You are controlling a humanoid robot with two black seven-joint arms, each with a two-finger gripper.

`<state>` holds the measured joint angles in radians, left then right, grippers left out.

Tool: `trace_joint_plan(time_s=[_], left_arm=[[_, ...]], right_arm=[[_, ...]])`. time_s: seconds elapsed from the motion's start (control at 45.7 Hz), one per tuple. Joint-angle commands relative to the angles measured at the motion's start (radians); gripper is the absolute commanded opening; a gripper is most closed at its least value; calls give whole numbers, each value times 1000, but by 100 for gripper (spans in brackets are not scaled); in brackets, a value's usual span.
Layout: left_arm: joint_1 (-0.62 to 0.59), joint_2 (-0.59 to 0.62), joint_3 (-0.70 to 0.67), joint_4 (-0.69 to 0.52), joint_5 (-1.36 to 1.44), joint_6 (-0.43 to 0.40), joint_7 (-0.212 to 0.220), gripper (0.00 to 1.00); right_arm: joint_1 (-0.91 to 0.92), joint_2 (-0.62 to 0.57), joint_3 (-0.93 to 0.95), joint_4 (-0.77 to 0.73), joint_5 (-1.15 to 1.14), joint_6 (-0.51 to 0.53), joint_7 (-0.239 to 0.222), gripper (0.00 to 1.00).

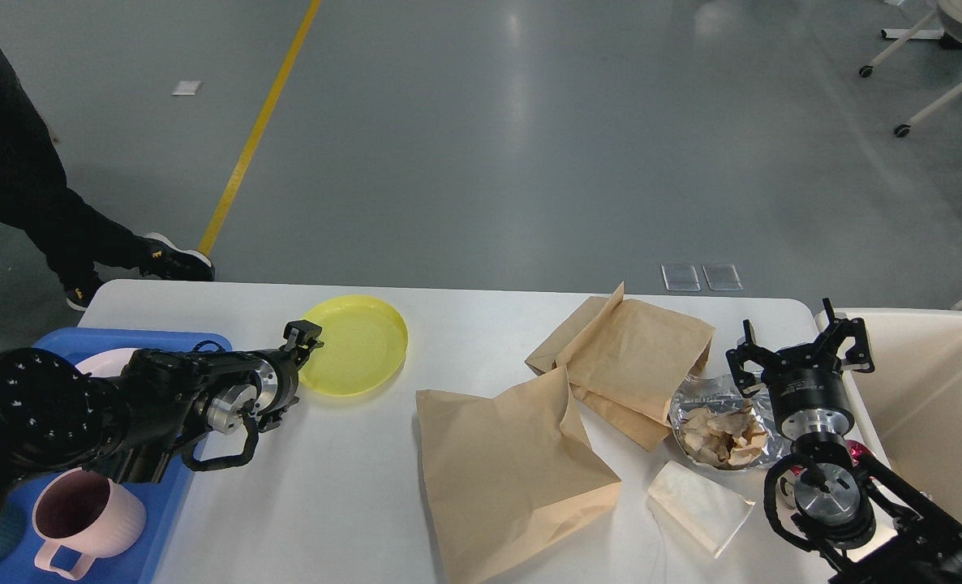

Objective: Tidy desktop
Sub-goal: 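Grasp the yellow plate's edge with the left gripper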

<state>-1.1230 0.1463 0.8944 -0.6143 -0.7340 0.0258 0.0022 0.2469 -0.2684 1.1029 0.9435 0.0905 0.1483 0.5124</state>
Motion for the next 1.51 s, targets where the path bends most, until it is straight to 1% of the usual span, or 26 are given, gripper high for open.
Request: trace_joint_plan(time_s=[0.0, 0.066, 0.131, 0.241, 0.263, 0.328, 0.372, 0.46, 0.525, 0.591, 0.722, 0.766, 0.853, 0.919, 1.028, 1.225, 1.291, 1.4, 1.444, 1.488], left_arm=[[29, -2, -58, 41, 2, -6, 22, 88], [45, -7, -66, 53, 4, -6, 22, 88], [51, -14, -68, 59, 7, -6, 12, 86], [61, -24, -75, 59, 50, -7, 7, 81], [65, -24, -75, 59, 57, -6, 7, 79], [68, -25, -75, 57, 62, -9, 9, 65], [69, -25, -75, 57, 62, -13, 9, 59], [74, -19, -86, 56, 62, -23, 13, 53], [77, -13, -104, 56, 62, -26, 18, 46], [89, -11, -111, 57, 62, -27, 18, 44], [95, -11, -129, 56, 62, -27, 19, 37], [97, -11, -132, 56, 62, -30, 21, 32], [100, -8, -134, 54, 62, -53, 21, 29], [98, -7, -134, 56, 62, -73, 21, 23], [98, -4, -134, 57, 62, -93, 21, 17], [101, -4, -132, 54, 62, -92, 22, 15], [101, -2, -132, 54, 62, -93, 22, 10], [100, 4, -132, 50, 62, -95, 24, 6], [98, 10, -132, 48, 62, -99, 25, 6], [97, 9, -130, 47, 62, -106, 36, 6]], right_arm=[[0, 0, 0, 0, 0, -1, 0, 100], [0, 0, 0, 0, 0, -1, 0, 100], [0, 0, 0, 0, 0, -1, 0, 100], [0, 0, 0, 0, 0, -1, 0, 100], [0, 0, 0, 0, 0, -1, 0, 100], [0, 0, 0, 0, 0, -1, 0, 100], [0, 0, 0, 0, 0, -1, 0, 100], [0, 0, 0, -2, 0, 1, 0, 100], [0, 2, 0, -2, 0, 1, 0, 100], [0, 2, 0, -2, 0, 1, 0, 100], [0, 2, 0, -2, 0, -1, 0, 100], [0, 2, 0, -2, 0, 1, 0, 100], [0, 0, 0, -2, 0, -1, 0, 100], [0, 2, 0, -2, 0, -1, 0, 100], [0, 2, 0, -2, 0, -1, 0, 100], [0, 2, 0, -2, 0, -1, 0, 100], [0, 2, 0, -2, 0, 1, 0, 100], [0, 2, 0, -2, 0, -1, 0, 100], [0, 2, 0, -2, 0, 1, 0, 100], [2, 2, 0, -2, 0, -1, 0, 100]])
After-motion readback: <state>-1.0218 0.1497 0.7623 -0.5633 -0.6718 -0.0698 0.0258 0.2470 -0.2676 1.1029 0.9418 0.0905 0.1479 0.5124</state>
